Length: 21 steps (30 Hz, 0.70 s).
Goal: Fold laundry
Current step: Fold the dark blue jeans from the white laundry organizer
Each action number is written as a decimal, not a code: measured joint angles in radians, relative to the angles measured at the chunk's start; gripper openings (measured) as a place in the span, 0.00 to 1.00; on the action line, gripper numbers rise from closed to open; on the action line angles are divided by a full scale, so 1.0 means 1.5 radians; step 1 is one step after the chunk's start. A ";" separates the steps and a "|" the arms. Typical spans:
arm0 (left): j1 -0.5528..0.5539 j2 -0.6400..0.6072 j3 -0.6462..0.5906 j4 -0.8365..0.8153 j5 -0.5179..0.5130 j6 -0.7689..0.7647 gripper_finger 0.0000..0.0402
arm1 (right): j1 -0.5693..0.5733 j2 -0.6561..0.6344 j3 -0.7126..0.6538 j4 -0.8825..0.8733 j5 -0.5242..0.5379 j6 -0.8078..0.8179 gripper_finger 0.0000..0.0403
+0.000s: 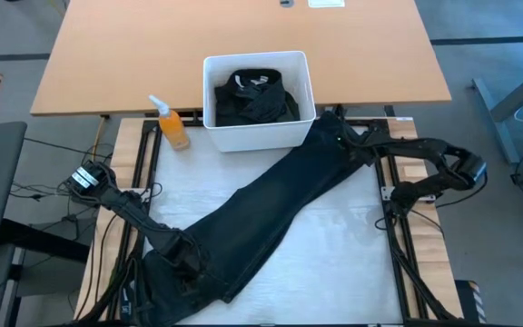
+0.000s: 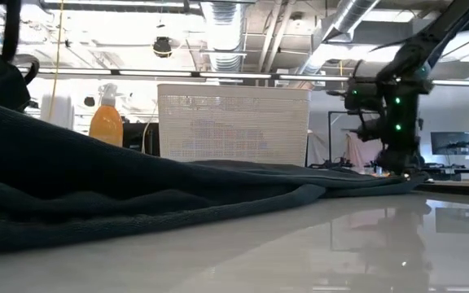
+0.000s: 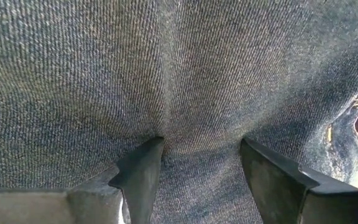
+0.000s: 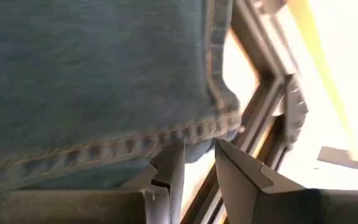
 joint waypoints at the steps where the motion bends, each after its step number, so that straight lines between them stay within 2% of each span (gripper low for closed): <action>1: 0.000 0.000 0.000 0.000 0.001 -0.001 0.54 | 0.012 -0.009 0.011 -0.025 -0.028 0.016 0.29; 4: 0.000 0.000 0.000 0.002 0.000 -0.001 0.54 | 0.059 -0.037 0.033 -0.076 -0.100 0.038 0.29; 8: 0.000 0.000 -0.001 0.005 0.000 -0.005 0.54 | 0.108 -0.055 0.031 -0.104 -0.132 0.052 0.29; 12: 0.000 0.000 -0.001 0.005 0.002 -0.010 0.54 | 0.112 -0.041 0.032 -0.100 -0.195 0.044 0.29; 18: -0.012 0.001 -0.001 0.011 0.008 -0.010 0.54 | 0.092 0.028 0.032 -0.100 -0.265 0.025 0.29; 21: -0.012 0.001 -0.001 0.011 0.009 -0.010 0.54 | 0.072 0.066 0.033 -0.095 -0.258 0.023 0.29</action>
